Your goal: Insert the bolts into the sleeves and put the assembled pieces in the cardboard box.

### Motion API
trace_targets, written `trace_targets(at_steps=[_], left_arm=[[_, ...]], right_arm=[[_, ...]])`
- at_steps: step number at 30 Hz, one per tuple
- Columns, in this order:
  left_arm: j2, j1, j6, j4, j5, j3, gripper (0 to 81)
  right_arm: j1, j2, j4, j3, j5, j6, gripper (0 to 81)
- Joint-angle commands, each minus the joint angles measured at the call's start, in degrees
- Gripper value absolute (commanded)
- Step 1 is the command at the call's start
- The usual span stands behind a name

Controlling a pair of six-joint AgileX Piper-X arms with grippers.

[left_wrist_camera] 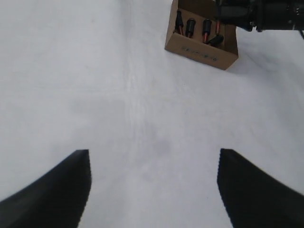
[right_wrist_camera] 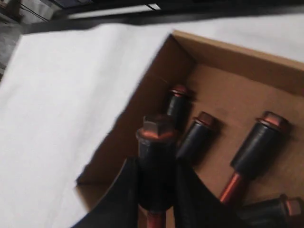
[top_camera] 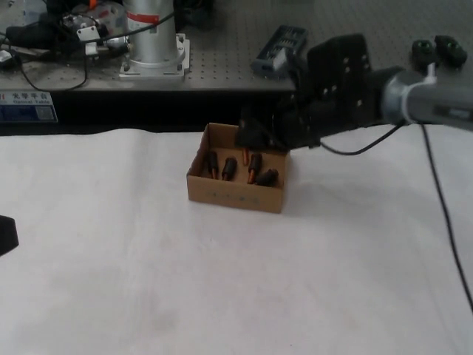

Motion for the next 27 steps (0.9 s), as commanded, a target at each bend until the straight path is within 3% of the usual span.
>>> trace_targets(at_steps=[1,4,5,10,11,22,27], left_arm=[[-0.36,0.12,1.87,0.19,-1.1,-0.44,53.7],[-0.36,0.12,3.18,0.19,-1.1,-0.44,53.7],[-0.36,0.12,3.18,0.19,-1.1,-0.44,53.7],[-0.36,0.12,3.18,0.19,-1.1,-0.44,53.7],[-0.36,0.12,3.18,0.19,-1.1,-0.44,53.7],[-0.36,0.12,3.18,0.19,-1.1,-0.44,53.7],[-0.36,0.12,3.57,0.19,-1.1,-0.44,53.7]], right_arm=[[-0.14,1.06,1.84,-3.12,-0.2,-0.14,2.7],[-0.14,2.25,2.68,-4.72,-0.2,-0.27,0.0],[-0.14,2.22,2.64,-4.81,-0.2,-0.58,3.4],[-0.14,2.22,2.12,-5.21,0.62,-0.79,36.1],[-0.14,2.22,2.34,-5.18,1.03,-0.13,39.3],[-0.14,-2.31,7.24,-5.24,-0.17,-0.12,37.3],[-0.14,-9.0,20.24,-5.24,-0.82,-9.64,37.3]])
